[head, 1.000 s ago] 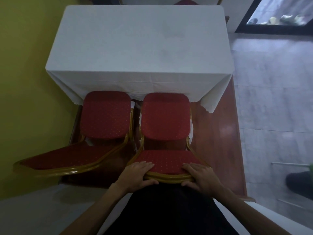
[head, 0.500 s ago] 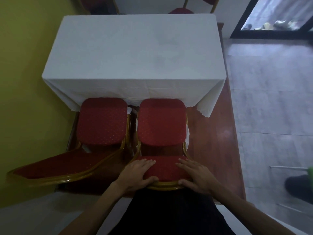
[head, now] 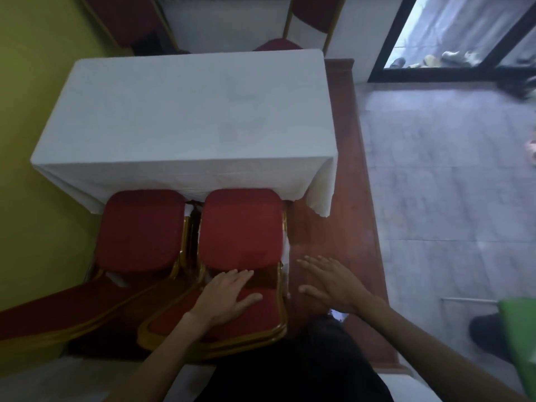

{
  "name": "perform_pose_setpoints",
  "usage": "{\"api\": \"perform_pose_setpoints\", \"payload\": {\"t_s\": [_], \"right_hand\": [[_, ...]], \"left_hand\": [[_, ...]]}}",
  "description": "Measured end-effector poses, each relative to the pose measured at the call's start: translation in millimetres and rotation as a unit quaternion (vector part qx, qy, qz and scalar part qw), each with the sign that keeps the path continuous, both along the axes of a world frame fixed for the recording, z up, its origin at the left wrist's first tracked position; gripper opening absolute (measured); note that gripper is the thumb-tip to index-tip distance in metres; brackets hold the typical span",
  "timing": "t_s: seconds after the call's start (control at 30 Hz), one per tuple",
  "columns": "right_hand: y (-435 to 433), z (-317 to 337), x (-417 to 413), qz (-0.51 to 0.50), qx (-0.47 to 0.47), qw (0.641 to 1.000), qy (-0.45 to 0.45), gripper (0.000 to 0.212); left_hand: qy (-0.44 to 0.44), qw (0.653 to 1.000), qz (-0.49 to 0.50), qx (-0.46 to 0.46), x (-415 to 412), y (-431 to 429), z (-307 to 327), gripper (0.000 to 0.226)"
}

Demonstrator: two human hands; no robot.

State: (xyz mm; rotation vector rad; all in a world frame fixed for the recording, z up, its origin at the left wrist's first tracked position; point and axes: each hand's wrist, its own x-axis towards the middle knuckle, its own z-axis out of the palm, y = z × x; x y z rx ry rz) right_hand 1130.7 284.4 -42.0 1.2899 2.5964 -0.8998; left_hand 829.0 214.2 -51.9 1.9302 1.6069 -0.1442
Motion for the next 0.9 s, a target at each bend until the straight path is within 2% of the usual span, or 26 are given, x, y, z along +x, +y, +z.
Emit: {"api": "perform_pose_setpoints", "payload": {"t_s": [0.17,0.4,0.6,0.77,0.9], "right_hand": [[61.7,-5.8,90.6,-0.006,0.006,0.999,-0.048,0.083],[128.0,-3.6,181.3,-0.079,-0.032,0.995,-0.056,0.081],[201.6,-3.1,224.7,-0.121,-0.01,0.989,-0.079,0.081],[270.1,-5.2,244.9,-0.121,-0.004,0.99,-0.073,0.084],[356.3,-10.2,257.5,-0.122,-0.009,0.988,-0.09,0.094]], "left_hand": [[0.013,0.999,0.043,-0.002,88.9,46.9,-4.0,0.083],[0.027,0.998,0.044,0.044,177.0,117.2,5.3,0.099],[0.048,0.998,0.018,0.046,221.2,192.2,7.7,0.084],[0.074,0.995,-0.007,0.063,233.3,278.2,-2.8,0.083],[0.071,0.993,0.002,0.095,245.2,368.2,1.6,0.066]]}}
